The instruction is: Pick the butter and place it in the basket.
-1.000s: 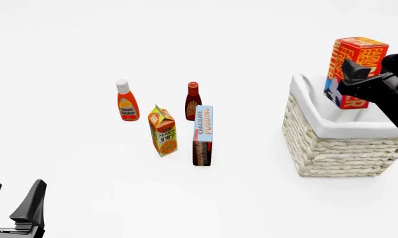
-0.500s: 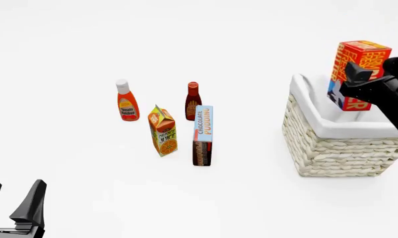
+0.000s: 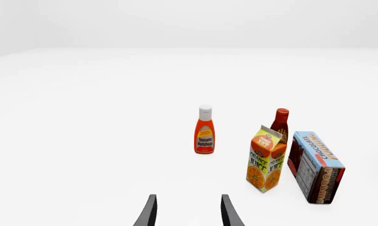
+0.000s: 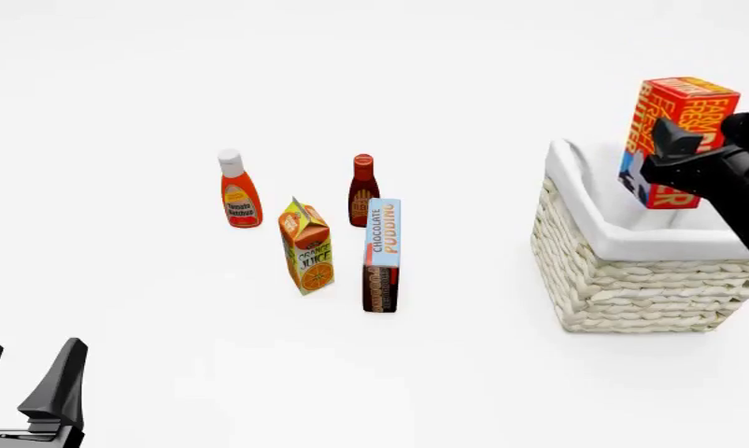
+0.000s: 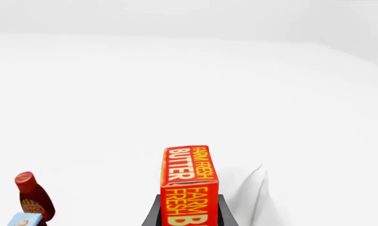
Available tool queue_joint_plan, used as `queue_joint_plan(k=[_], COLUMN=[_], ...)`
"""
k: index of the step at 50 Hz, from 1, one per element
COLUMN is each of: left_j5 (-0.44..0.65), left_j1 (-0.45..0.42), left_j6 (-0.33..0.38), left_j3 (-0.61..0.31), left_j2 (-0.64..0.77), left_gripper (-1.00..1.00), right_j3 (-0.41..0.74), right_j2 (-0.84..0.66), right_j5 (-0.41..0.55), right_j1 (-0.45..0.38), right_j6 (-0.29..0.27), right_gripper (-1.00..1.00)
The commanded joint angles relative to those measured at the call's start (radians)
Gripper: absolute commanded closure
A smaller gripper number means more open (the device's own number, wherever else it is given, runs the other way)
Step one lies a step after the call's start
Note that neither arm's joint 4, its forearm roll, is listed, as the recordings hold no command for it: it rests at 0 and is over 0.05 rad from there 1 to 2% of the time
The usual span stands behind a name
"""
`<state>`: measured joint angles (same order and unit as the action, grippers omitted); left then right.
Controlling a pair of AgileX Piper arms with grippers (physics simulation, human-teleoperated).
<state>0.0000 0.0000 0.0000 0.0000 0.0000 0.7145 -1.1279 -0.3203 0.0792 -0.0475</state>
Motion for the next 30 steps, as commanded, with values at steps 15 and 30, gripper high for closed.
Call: queue_joint_plan(k=[15, 30], left_j5=[0.000, 0.000], left_j1=[0.000, 0.000], left_j6=[0.000, 0.000], left_j3=[0.000, 0.000], left_j2=[0.000, 0.000], left_gripper=[-1.00, -1.00], right_j3=[0.008, 0.009], right_j2=[-0.039, -0.074], right_j5=[-0.061, -0.082], right_j1=[0.004, 0.008], right_j6=[0.024, 0.029], right_gripper=[1.00, 1.00])
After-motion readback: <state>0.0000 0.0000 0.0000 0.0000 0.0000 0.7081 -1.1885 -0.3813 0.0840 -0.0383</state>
